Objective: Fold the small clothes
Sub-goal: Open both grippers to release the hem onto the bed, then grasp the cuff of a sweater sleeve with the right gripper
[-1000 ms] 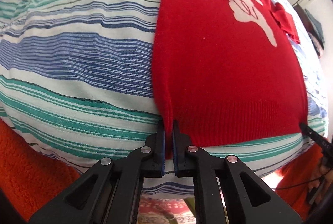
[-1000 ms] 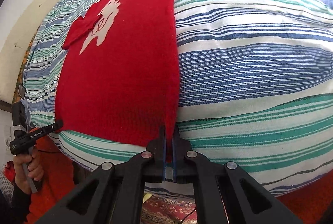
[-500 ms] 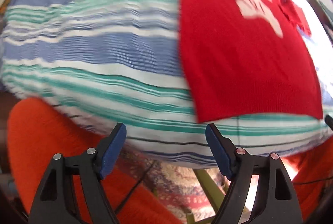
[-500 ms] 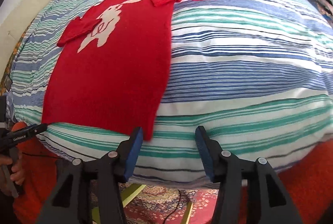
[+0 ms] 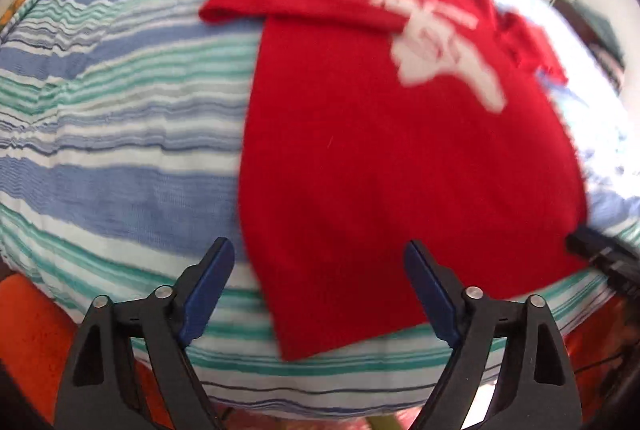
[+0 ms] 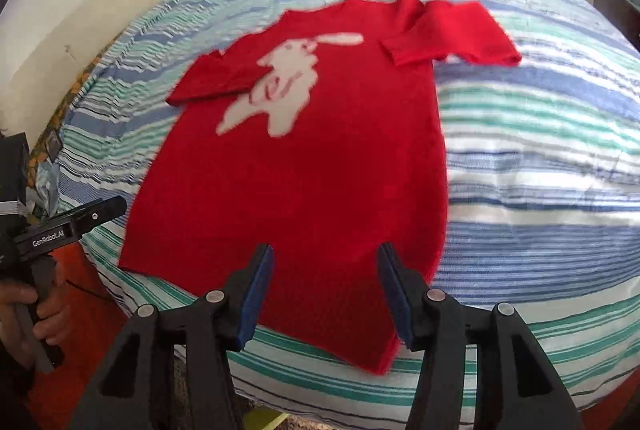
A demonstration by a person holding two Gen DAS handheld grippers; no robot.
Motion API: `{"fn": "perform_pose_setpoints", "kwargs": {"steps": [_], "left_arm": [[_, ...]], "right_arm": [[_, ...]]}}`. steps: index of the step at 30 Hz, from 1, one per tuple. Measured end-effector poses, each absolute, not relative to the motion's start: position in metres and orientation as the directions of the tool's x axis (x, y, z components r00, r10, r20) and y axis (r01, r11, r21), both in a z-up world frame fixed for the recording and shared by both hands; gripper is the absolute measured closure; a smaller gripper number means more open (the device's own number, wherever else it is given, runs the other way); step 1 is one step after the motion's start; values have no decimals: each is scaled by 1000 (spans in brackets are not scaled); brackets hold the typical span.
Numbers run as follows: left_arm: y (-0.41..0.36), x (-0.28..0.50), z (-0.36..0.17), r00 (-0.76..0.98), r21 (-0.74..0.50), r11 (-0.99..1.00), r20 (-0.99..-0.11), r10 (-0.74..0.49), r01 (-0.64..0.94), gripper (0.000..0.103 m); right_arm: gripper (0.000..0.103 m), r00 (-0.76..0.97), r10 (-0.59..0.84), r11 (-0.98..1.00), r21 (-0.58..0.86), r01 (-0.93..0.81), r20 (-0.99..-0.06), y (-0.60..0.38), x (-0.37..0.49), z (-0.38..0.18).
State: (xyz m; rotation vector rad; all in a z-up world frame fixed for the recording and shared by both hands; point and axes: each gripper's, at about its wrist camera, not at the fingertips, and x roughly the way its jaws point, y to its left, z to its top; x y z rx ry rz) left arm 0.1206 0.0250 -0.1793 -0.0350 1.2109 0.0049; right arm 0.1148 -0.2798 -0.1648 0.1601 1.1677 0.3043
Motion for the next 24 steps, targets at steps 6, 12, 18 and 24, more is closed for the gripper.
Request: {"fn": "perform_pose_setpoints", "kwargs": {"steps": [6,12,18,24], "left_arm": [[70,96,-153,457,-90,985,-889,-14,-144,14],[128,103,-149,520,-158,909,-851,73,-385,10],[138,105,-162,458,-110,890,-881,118,-442,10],[131,112,-174,414,-36,898,-895,167,-438,10]], "right_arm": [[50,340,321,947,296,-126,-884,-312,104,-147],[49,504,120,931,-80,-357,-855,-319,170,-77],[49,545,78,713,-336,-616,-835,-262,253,-95],[52,517,-41,600,-435,-671,-855,-222,312,-183]]}}
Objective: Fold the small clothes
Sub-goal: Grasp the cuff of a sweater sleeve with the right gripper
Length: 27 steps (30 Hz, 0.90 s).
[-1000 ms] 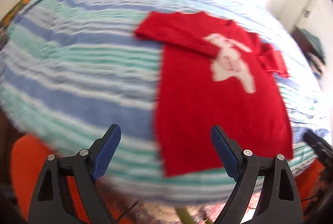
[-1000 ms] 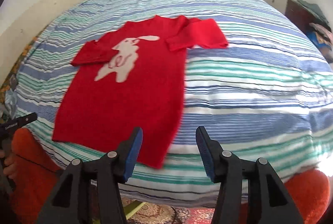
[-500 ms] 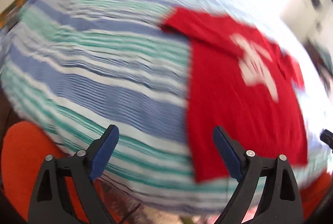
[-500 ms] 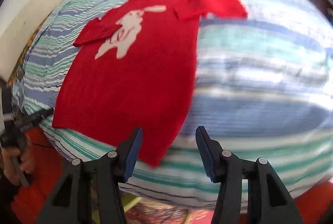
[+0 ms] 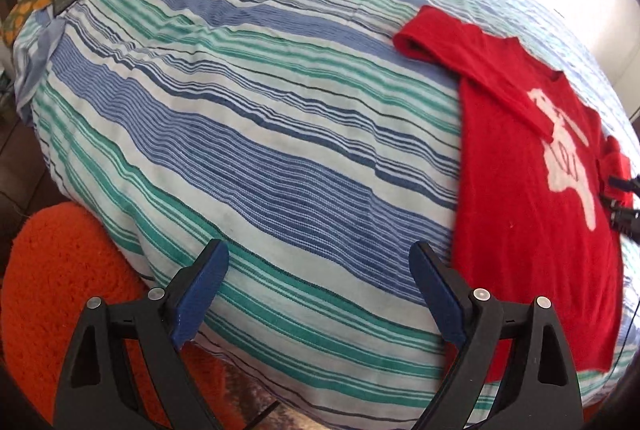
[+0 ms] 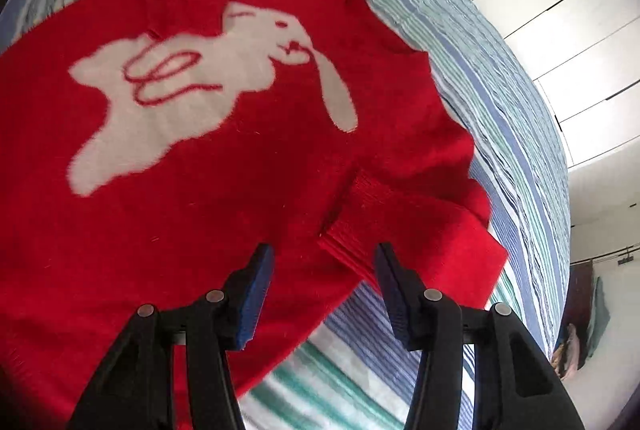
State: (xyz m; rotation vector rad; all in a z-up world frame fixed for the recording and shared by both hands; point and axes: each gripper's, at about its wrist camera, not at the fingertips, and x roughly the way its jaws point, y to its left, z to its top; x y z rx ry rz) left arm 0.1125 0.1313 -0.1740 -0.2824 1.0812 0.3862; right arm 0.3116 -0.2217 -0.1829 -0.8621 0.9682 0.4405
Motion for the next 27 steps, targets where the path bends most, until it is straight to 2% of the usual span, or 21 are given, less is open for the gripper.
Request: {"fn": "perform_pose_setpoints", "kwargs": {"steps": [1,2,3,4,7,10,12,15,18,19,21,23,25,26,27], "left_arm": [[130,114,-175,409,-23,900,-896,175,-435,10],[129,115,-175,405,-14,902,-896,180,-432,10],[128,116,-176,402,-6,903,-897,185,-429,10],[128,117,-176,401,-5,904,-897,185,-428,10],[128,117,-176,397,-8,903,-900,180,-429,10],[128,115,-175,395,-17,901,-902,173,-433,10],[126,115,-176,391,-12,901,-903,177,-434,10],[121,116,-177,378,7,904,-907,185,-427,10],[113,114,-176,378,19,911,-906,190,-412,10],[111,114,-175,378,22,913,-906,191,-408,10],[108,113,-175,377,35,917,-905,198,-398,10],[106,112,-176,369,52,918,-906,209,-393,10],[105,113,-178,359,65,918,-907,218,-392,10],[105,113,-180,353,73,917,-909,223,-392,10],[105,114,-180,349,77,917,-909,226,-392,10]], "right_arm": [[58,513,-19,634,-407,-658,-858,-225,319,-187],[82,510,10,677,-370,-636,-860,-232,326,-184],[95,518,27,733,-336,-592,-855,-243,333,-178],[97,541,57,798,-287,-529,-839,-259,339,-166],[97,635,120,950,-97,-296,-763,-339,339,-124],[97,710,109,992,119,-36,-696,-443,318,-100],[97,729,78,964,238,118,-680,-511,295,-103],[97,698,63,902,340,267,-714,-582,279,-134],[96,682,140,823,468,323,-717,-615,270,-171],[92,686,173,791,515,331,-706,-620,269,-182],[90,700,223,738,586,334,-679,-629,258,-192],[67,710,272,687,648,329,-650,-634,261,-201],[61,712,304,653,683,328,-632,-634,265,-209],[61,705,304,658,676,331,-641,-633,268,-211],[67,688,298,678,654,336,-662,-630,273,-213]]}}
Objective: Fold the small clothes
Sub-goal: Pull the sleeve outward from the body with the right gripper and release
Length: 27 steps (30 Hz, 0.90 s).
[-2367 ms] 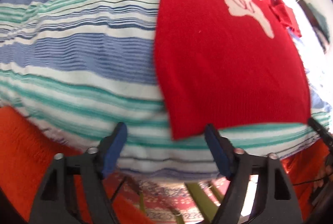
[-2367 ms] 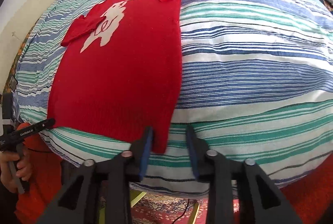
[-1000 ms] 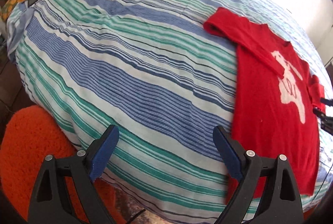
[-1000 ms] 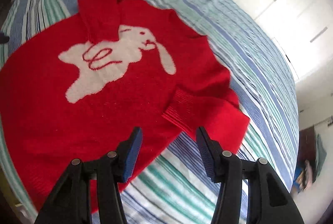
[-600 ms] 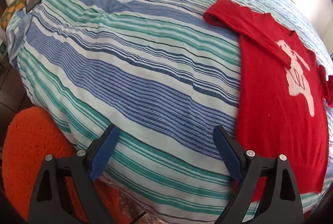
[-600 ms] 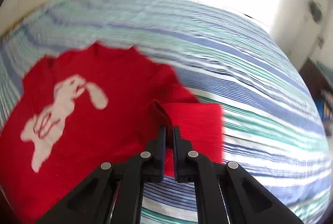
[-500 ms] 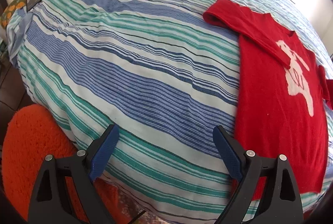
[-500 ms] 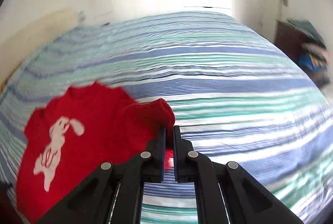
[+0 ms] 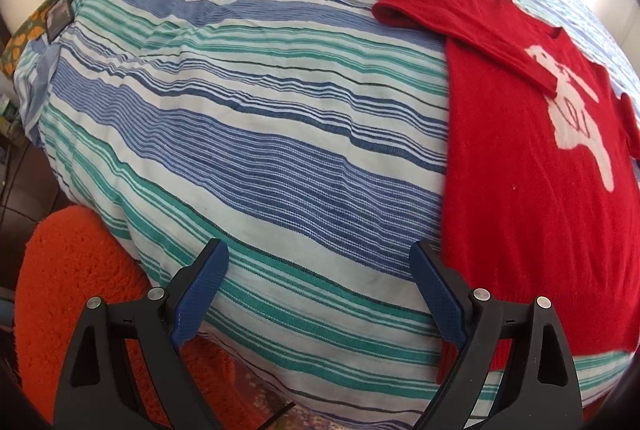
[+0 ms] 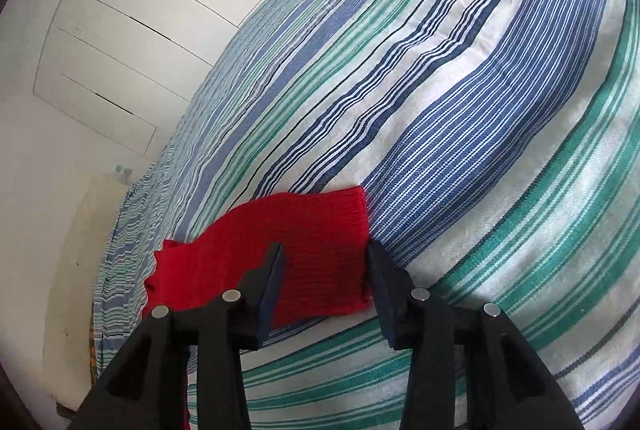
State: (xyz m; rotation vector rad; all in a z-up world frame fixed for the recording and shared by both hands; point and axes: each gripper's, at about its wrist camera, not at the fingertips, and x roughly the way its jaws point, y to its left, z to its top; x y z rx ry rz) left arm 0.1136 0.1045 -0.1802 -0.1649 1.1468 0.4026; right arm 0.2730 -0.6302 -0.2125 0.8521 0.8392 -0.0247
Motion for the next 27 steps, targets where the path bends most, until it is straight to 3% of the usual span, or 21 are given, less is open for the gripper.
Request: {"fn": "perform_pose_setpoints", "kwargs": {"steps": [1,2,5,8,15,25,27], "left_arm": [[104,114,-180,346,82,916,-910,230,-392,10],[104,114,-180,345,86,916,-909,233,-392,10],[104,113,-180,345,92,916,-908,238,-390,10],[103,114,-183,338,101,916,-909,244,-389,10],[101,114,-185,332,127,918,-906,262,-376,10],[101,116,-188,326,136,921,-908,263,-364,10],[101,114,-187,330,128,924,-909,255,-361,10]], "right_arm": [[95,666,296,701,630,336,-685,-627,277,-212],[99,646,289,721,605,338,-706,-624,280,-211],[100,648,151,808,470,354,-747,-627,277,-194],[100,613,-84,860,253,443,-786,-648,266,-175],[100,499,-242,916,-25,401,-832,-618,282,-191],[100,386,-334,897,-163,411,-860,-622,292,-212],[95,400,-319,900,-142,413,-859,-626,289,-208]]}}
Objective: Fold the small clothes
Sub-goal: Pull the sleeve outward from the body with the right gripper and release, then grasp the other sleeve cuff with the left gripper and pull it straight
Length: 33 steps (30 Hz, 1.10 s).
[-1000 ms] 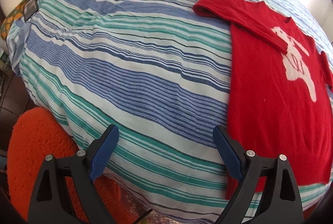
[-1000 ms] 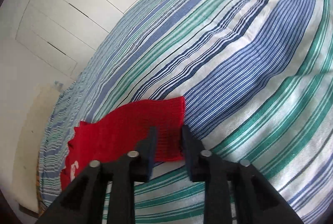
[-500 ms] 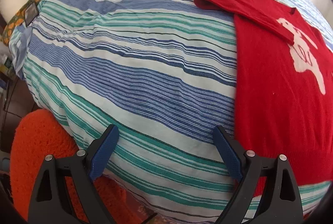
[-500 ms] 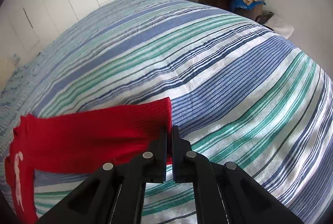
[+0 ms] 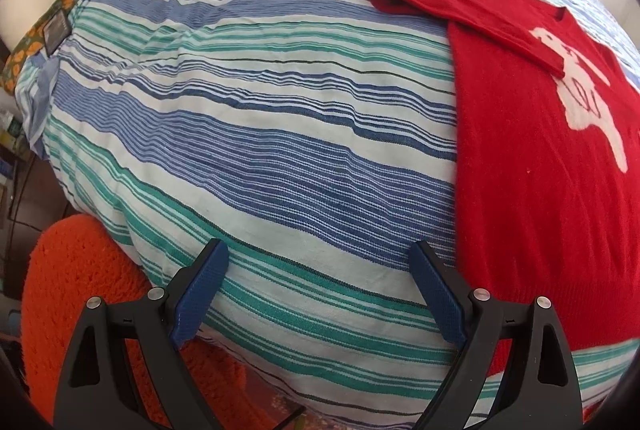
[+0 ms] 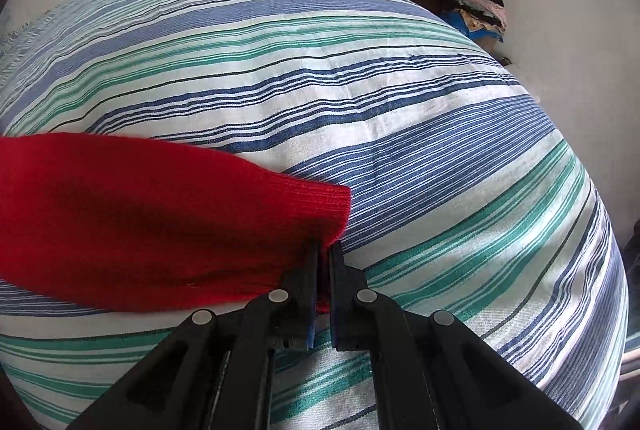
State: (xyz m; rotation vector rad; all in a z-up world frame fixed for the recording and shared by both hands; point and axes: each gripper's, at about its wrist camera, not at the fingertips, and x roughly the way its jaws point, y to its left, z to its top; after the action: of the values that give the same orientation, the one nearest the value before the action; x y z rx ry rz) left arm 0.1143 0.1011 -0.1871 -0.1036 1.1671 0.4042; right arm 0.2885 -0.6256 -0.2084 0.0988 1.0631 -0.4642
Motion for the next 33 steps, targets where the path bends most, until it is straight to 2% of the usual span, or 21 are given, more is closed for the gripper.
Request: {"fn": "perform_pose_setpoints", "kwargs": {"steps": [1,2,3,4,5,8,10,13,15,17,18,20,23,25,28,30,31,32,33], "left_arm": [[102,113,-186,333,121,925,-909,249,-361,10],[103,112,-185,337,113,925,-910,242,-362,10],[104,111,-183,341,107,925,-909,239,-364,10],[106,110,-180,345,106,924,-907,242,-368,10],[106,109,-176,352,111,921,-902,252,-374,10],[102,108,-151,409,138,917,-863,297,-374,10],[92,115,-130,473,134,934,-833,287,-332,10],[62,146,-97,572,126,972,-790,220,-199,9],[31,178,-89,597,137,989,-789,147,-61,5],[-8,216,-100,557,155,980,-828,59,126,5],[-22,231,-110,542,176,967,-839,49,186,5],[-55,258,-139,542,307,917,-831,127,255,5],[-82,289,-179,519,425,850,-825,224,309,15],[-88,304,-194,506,449,837,-825,254,312,15],[-88,319,-204,518,470,833,-810,275,292,15],[-84,322,-205,517,443,848,-819,250,292,39],[-79,327,-206,484,396,868,-847,218,301,78],[-77,330,-205,463,382,877,-859,220,291,96],[-73,333,-203,461,371,887,-860,216,275,97]], "right_arm": [[88,407,-315,898,-131,419,-857,-627,284,-205],[72,410,-316,893,-121,434,-856,-630,279,-201],[61,416,-318,881,-103,463,-852,-637,271,-197],[40,423,-315,862,-71,501,-850,-645,260,-192],[33,434,-312,843,-35,537,-845,-653,247,-186],[33,479,-329,772,61,633,-814,-668,203,-162],[33,553,-298,758,160,633,-778,-667,172,-137],[33,691,-185,768,335,545,-699,-641,127,-94],[29,765,-105,789,416,453,-635,-611,102,-74],[23,802,-61,815,434,383,-594,-572,86,-65],[22,816,-27,829,443,341,-577,-549,79,-66],[22,829,22,838,462,290,-559,-512,68,-77],[23,790,87,843,467,266,-607,-473,68,-100],[23,789,150,854,480,201,-596,-463,75,-101],[23,779,141,880,438,185,-611,-459,81,-104],[23,760,152,877,441,192,-632,-461,87,-112],[23,755,148,876,439,200,-639,-462,88,-114],[23,754,146,874,440,204,-640,-464,88,-115],[23,756,145,873,442,206,-639,-464,88,-115]]}}
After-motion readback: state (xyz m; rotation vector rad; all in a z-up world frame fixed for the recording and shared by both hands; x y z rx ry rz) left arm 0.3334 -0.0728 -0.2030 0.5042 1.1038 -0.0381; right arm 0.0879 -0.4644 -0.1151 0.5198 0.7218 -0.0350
